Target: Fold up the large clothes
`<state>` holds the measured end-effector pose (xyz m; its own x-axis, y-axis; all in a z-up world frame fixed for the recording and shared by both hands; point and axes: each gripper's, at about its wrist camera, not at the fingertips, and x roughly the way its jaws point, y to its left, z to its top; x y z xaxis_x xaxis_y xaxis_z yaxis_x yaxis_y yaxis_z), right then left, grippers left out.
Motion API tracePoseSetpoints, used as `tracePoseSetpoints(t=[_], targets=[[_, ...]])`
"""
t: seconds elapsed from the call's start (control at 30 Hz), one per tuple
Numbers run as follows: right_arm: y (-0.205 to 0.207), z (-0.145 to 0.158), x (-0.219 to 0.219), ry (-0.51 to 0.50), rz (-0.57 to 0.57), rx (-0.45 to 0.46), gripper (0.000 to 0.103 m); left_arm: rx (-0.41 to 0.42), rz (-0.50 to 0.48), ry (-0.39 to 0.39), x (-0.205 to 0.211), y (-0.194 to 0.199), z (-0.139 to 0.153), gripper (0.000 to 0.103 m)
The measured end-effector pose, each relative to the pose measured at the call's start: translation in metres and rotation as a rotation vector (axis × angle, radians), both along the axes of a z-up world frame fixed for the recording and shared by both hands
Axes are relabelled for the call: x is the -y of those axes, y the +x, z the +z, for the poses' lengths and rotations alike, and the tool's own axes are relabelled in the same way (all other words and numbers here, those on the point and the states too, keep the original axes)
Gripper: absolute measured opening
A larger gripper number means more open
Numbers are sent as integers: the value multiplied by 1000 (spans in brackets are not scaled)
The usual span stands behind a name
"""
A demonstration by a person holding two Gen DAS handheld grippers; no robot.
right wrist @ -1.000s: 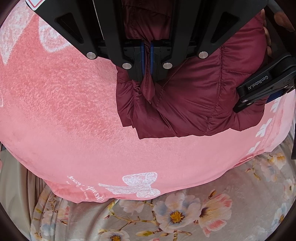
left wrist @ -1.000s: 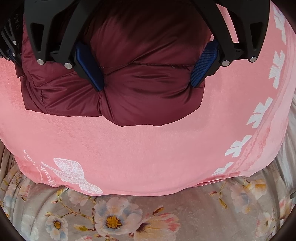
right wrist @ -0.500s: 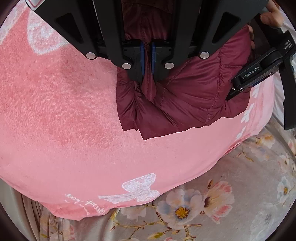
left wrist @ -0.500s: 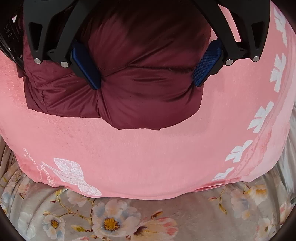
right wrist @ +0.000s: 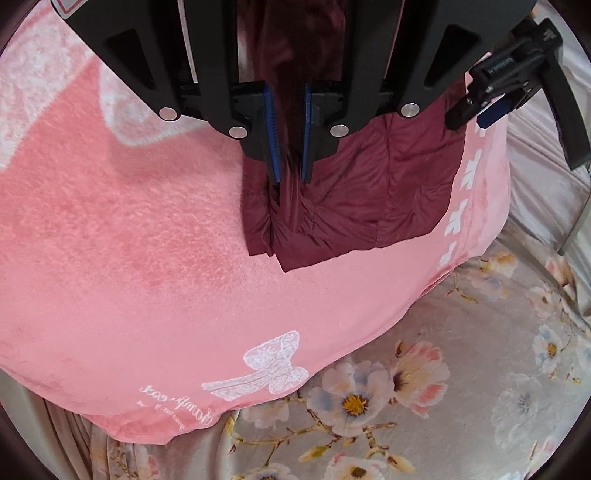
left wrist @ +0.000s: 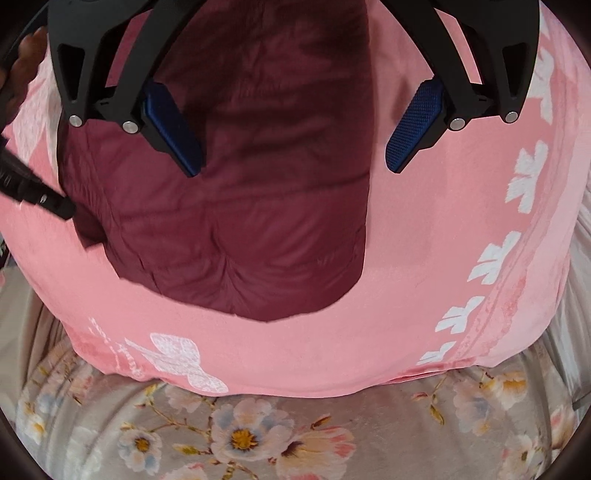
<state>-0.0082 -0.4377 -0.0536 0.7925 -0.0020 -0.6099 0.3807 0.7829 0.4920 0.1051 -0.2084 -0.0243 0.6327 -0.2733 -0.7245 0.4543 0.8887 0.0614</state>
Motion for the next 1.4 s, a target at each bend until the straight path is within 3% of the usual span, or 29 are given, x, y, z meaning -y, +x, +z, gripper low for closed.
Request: tracePoseSetpoints(t=[0.07,0.13,0.23,0.3,0.37,0.43,0.63,0.77,0.83,0.93,1.1,1.27,1.4], targets=[[-16,2,-10,-22,27,-5,39,-5,-2,20,-5,-8,-6,98],[-26,-2,-21,-42,49,-22,52,-25,2,21,-8,-11,-14,98],[-27,-19,-28,-27,70,-69,53,-60,21,-17,-17,-12,-24,98],[-28,-30,-27,15,82,-75,46,-70,25,-21,-19,-10,-27,98],[-32,-28,-28,42,103,-54,14,-70,23,-11,-21,-10,-30,98],[-39,-18,-30,-19,88,-57,4,-55,24,10,-21,-11,-31,98],[-36,-41,-32,-93,62,-181,3,-25,34,33,-17,-16,-36,98],[-39,-49,-31,-81,57,-192,3,-17,36,45,-16,-17,-37,98],[-44,-40,-28,-87,36,-182,3,-18,38,46,-15,-17,-37,98],[-49,-16,-27,-107,8,-135,13,-19,38,56,-15,-16,-35,98],[-31,14,-36,-145,49,-79,14,6,42,85,-9,-19,-33,98],[-1,-13,-46,-202,62,-183,12,6,44,85,-8,-19,-33,98],[2,-30,-44,-190,54,-203,5,5,40,80,-9,-19,-35,98]])
